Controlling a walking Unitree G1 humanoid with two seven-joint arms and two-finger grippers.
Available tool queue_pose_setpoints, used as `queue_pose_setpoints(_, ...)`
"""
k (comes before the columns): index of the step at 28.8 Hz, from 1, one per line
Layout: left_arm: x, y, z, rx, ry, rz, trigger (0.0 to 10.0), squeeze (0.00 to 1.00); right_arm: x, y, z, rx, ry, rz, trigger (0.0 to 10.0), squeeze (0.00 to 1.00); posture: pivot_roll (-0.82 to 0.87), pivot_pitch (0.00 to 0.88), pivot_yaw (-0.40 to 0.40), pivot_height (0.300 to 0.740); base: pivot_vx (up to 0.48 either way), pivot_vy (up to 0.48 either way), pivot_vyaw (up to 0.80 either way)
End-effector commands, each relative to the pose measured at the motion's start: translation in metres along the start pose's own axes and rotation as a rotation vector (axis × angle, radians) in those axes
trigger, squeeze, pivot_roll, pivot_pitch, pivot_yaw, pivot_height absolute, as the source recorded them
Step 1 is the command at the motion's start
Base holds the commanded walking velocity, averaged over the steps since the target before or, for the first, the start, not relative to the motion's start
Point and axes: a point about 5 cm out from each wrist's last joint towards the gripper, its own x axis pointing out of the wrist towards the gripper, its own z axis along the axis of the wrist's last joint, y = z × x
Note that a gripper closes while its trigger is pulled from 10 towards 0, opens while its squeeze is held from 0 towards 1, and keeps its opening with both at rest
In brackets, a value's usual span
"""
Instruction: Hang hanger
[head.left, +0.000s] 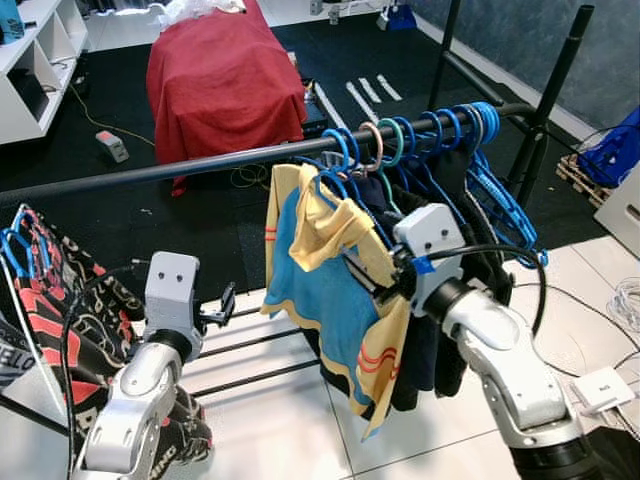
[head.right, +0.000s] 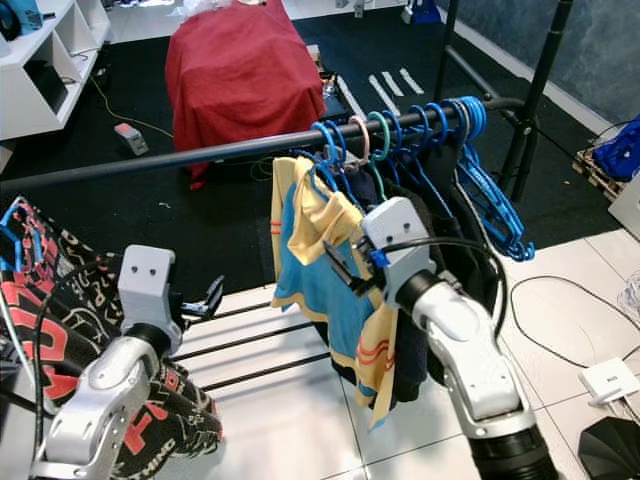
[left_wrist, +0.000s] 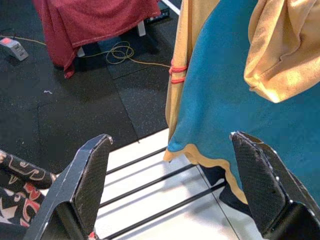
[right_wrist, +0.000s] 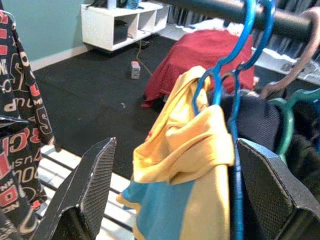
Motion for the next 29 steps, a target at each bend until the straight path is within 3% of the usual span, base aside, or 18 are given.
queue_pose_setpoints(1, -0.003, 0.006, -0.007, 0.018, 0.027, 0.015, 10.0, 0.00, 0.000, 0.002, -0.012, 0.042, 0.049, -0.010, 10.0, 0.00, -0.06, 0.158, 0.077, 0.740, 0.000, 0.000, 0.00)
queue_pose_setpoints(14, -0.005, 0.009, -0.006, 0.031, 0.030, 0.014, 10.0, 0.00, 0.000, -0.008, -0.020, 0.052, 0.079, -0.066, 10.0, 0.00, -0.05, 0.167, 0.086, 0.740, 0.000, 0.000, 0.00)
queue_pose_setpoints(20, -0.008, 0.012, -0.006, 0.045, 0.033, 0.017, 10.0, 0.00, 0.001, -0.004, -0.029, 0.118, 0.122, -0.037, 10.0, 0.00, -0.04, 0.174, 0.090, 0.740, 0.000, 0.000, 0.00)
queue_pose_setpoints(29, -0.009, 0.012, -0.006, 0.049, 0.034, 0.023, 10.0, 0.00, 0.004, -0.005, -0.023, 0.049, 0.100, -0.018, 10.0, 0.00, -0.04, 0.176, 0.088, 0.740, 0.000, 0.000, 0.00)
